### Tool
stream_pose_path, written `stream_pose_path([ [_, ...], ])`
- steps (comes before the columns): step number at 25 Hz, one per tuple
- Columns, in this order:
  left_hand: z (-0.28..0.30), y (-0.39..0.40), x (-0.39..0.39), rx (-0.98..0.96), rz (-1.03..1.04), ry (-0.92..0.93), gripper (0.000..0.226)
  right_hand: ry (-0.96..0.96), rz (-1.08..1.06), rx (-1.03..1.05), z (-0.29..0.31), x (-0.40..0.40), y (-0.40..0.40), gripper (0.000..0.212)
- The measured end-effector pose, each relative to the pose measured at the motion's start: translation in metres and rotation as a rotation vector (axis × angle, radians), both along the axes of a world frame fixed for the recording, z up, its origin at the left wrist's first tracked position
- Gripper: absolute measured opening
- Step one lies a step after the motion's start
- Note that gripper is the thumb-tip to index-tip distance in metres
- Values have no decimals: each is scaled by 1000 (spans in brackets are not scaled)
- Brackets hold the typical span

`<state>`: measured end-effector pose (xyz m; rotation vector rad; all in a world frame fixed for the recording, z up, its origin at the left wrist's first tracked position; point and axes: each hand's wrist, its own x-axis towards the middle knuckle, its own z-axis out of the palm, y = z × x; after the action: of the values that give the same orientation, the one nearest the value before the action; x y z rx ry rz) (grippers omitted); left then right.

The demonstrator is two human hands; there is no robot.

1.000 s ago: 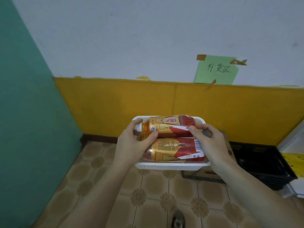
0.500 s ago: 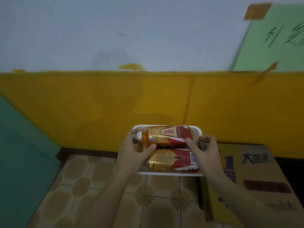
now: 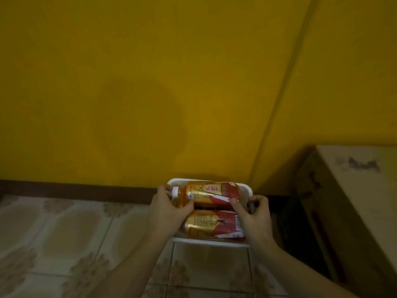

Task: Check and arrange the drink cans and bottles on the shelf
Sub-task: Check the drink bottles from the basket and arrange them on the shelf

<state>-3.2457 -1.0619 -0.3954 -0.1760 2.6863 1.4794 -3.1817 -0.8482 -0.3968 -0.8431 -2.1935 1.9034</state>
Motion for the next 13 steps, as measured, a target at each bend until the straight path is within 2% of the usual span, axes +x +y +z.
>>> stream_pose_path([
  [3,-92,-5,-18,67,27,-74,64,-63,85,53,-80,-22,4,49],
  [5,-123,-5,-23,65,43,-85,63,-85,118,78,-117,-36,8,49],
  [9,-154,-3,-33,45,41,-173,69,-156,152,95,-153,-55,12,50],
  [13,-163,5,-41,110,49,-229,60,-241,166,100,-177,-68,13,47],
])
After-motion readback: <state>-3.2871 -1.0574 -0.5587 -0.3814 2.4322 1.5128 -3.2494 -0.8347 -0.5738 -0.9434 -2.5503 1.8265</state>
